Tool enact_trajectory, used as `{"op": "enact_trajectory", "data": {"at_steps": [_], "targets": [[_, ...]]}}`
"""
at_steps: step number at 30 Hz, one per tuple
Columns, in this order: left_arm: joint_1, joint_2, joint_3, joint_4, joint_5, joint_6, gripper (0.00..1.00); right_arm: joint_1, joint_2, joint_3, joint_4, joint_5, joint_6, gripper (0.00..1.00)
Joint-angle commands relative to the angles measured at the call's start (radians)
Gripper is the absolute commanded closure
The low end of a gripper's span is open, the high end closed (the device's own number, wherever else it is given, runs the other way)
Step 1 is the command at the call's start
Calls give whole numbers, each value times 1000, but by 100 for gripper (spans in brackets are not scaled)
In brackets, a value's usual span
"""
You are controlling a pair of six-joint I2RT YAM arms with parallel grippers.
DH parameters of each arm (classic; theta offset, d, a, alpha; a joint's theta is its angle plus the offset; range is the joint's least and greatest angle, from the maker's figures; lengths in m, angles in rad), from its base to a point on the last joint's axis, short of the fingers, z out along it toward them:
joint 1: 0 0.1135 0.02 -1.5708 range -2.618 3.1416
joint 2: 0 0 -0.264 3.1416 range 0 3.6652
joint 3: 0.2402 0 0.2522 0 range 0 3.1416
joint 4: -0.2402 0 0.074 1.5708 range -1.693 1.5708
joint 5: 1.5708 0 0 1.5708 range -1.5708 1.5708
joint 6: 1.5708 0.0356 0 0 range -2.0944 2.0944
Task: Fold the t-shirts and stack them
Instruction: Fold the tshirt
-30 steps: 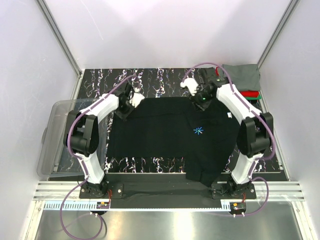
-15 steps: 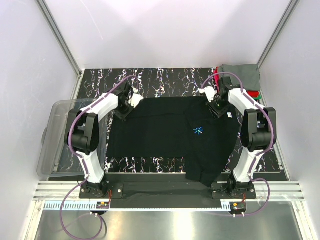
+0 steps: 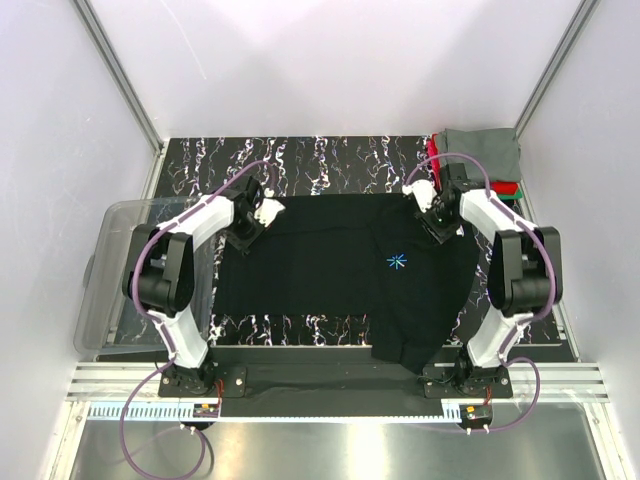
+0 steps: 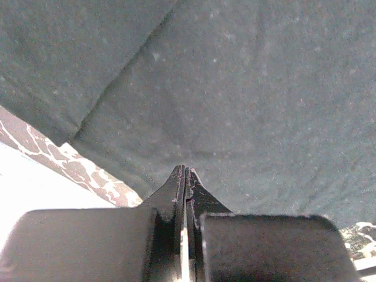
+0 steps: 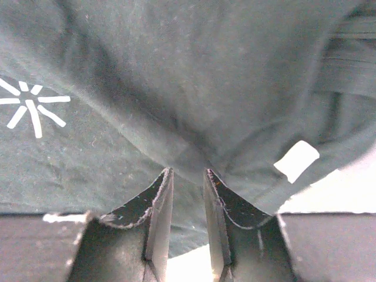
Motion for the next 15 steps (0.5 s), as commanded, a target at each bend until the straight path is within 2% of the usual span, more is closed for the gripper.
{"op": "enact_trajectory", "data": {"at_steps": [1,4,9,15], "targets": [[0,-50,-10,11,22,-21,100,-3,-85,-38,47,29,7,65],[-5,-44,9,13,6,-22,100,-3,-71,-79,84,37,0,66],[-8,-62,27,7,-21,7,100,-3,-148,-20,89,37,10,65],[-11,-114,-4,7,24,-7,100,0,-255,11,-9,-21,6,66]]}}
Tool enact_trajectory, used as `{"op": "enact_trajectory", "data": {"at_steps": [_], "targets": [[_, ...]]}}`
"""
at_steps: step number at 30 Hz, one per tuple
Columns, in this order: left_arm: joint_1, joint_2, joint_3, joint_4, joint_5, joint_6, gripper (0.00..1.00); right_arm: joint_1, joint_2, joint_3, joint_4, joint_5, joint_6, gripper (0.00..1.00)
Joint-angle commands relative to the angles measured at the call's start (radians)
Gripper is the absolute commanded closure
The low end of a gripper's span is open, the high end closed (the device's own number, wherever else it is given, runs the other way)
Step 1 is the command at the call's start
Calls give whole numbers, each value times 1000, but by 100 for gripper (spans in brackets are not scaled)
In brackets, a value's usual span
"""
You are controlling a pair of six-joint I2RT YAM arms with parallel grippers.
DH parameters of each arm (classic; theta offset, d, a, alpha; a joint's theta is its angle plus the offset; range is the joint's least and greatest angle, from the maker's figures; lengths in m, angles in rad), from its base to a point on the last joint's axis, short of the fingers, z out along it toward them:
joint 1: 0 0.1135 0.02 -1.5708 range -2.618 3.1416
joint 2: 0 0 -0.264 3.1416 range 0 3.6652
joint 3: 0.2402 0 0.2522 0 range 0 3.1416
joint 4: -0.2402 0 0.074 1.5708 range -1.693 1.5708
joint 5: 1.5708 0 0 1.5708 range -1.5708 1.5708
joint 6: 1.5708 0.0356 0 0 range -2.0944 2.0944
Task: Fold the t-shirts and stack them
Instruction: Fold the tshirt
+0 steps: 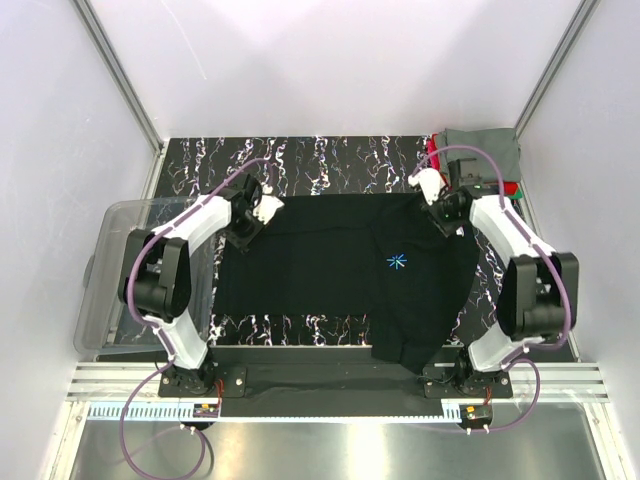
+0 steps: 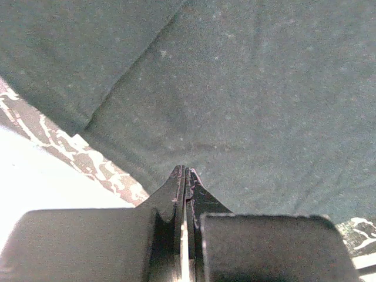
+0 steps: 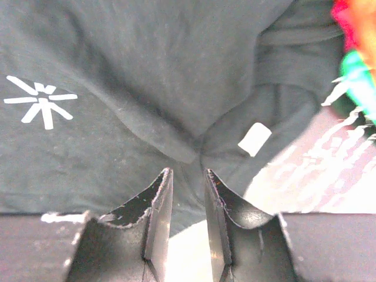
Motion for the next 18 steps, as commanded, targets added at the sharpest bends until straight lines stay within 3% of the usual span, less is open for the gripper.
{"op": "enact_trajectory", "data": {"at_steps": [1,5,18], "targets": [[-9,-84,-6,10,36,-2,100,2,-90,62,-63,-65,11,66],[-26,-94,-46,30,44,9,100,19,-93,33,-98,-200,20,68],[-38,-17,-57,24,44,4,100,57,106,119,-152,-281,-46,72]]}}
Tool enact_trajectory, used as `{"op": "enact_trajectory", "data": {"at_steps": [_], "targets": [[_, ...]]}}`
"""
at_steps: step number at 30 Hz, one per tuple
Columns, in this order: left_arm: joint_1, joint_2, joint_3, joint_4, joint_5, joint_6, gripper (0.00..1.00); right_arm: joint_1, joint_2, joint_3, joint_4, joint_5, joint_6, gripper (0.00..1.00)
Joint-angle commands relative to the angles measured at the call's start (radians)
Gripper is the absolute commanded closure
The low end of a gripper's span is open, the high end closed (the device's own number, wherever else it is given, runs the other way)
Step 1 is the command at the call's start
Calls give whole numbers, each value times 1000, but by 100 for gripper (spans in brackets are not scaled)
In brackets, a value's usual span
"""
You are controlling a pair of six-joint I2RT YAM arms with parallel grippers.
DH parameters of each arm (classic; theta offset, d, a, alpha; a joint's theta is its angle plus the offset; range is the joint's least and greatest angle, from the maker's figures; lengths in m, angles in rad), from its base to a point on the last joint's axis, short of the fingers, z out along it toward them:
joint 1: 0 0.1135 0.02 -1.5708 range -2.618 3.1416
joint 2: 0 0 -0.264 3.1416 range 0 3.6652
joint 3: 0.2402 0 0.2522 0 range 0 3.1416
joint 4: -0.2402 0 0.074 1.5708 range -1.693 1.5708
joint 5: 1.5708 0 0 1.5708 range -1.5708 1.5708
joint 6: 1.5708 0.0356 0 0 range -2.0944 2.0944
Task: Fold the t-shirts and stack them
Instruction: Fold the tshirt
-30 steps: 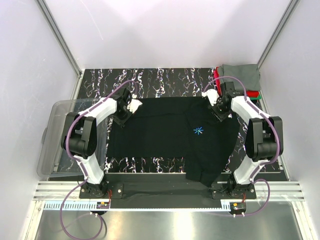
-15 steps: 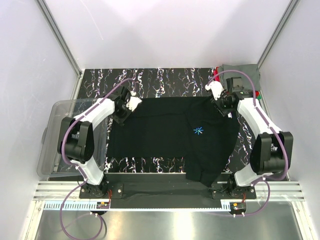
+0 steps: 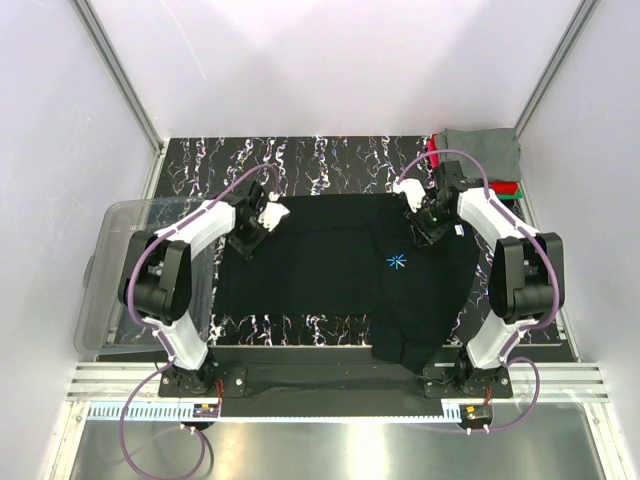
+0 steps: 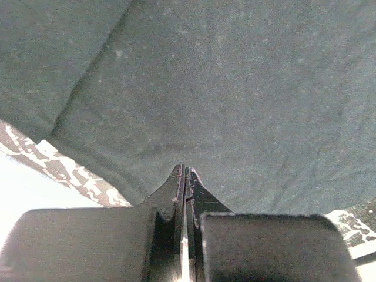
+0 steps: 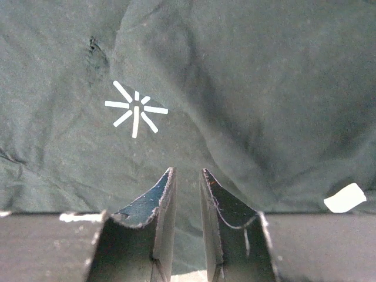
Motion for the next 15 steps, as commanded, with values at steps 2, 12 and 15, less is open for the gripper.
{"op": "enact_trajectory", "data": {"at_steps": [2,12,15], "targets": [[-2,21,-10,15,3,9,100,15,27,55,-27,-47,-38,72],[-2,60,-7,9,-7,12,100,22,113,84,-5,-33,-41,72],[-2,76,3,1,-9,11,100,22,135,90,-5,-30,-55,73]]}}
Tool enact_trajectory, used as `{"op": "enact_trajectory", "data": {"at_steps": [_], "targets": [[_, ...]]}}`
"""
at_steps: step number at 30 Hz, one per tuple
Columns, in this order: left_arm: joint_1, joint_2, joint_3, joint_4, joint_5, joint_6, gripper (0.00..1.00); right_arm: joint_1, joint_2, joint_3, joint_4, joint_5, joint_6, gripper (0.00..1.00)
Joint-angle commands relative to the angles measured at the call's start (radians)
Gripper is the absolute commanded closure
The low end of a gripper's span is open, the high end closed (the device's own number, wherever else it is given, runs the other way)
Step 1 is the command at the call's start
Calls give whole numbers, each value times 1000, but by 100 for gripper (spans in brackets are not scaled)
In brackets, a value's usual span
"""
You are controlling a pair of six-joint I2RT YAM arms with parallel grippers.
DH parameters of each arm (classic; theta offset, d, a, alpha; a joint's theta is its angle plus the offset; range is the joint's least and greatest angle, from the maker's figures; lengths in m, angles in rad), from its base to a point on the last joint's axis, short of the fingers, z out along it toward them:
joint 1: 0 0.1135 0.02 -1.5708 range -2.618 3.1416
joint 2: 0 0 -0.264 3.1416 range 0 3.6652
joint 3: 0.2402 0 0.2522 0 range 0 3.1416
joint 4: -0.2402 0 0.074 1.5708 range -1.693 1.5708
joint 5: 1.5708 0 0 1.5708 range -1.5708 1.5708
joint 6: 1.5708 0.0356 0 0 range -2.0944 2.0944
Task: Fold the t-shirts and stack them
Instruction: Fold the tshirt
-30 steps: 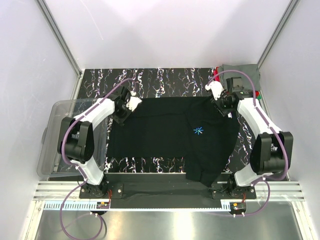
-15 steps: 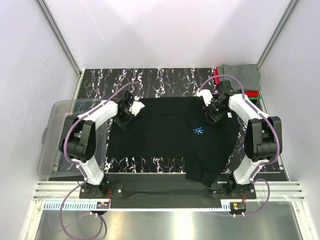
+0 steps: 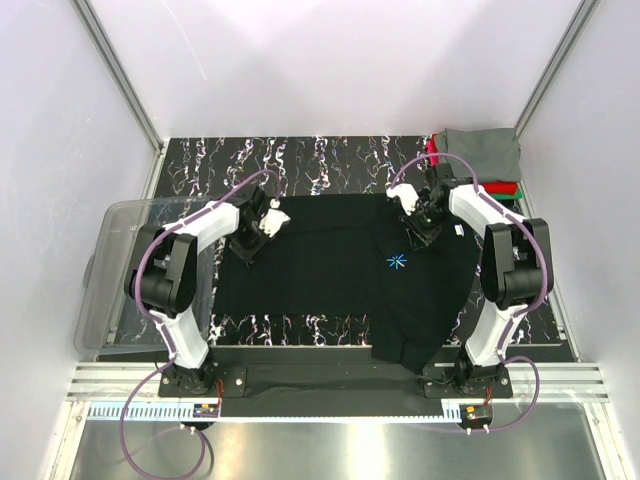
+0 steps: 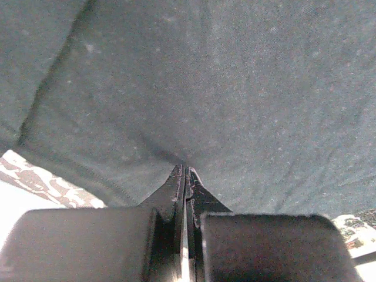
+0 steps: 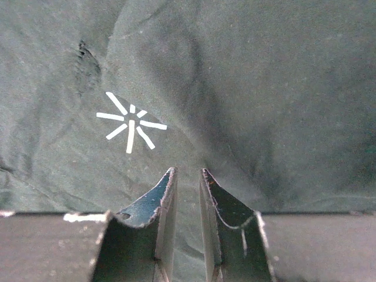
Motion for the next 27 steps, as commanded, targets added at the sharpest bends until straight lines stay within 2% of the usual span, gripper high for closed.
{"op": "enact_trajectory", "data": {"at_steps": [1,7,15,27], "targets": [[-2,21,24,2,-7,12,100,8,25,46,2,-14,-36,73],[-4,45,41,-6,-12,13,100,9,57,65,16,13,-65,73],[-4,62,47,-7,-7,10,100,9,71,72,54,30,-66,66],[-5,76,49,-7,-1,7,100,8,82,8,83,53,-112,63]]}}
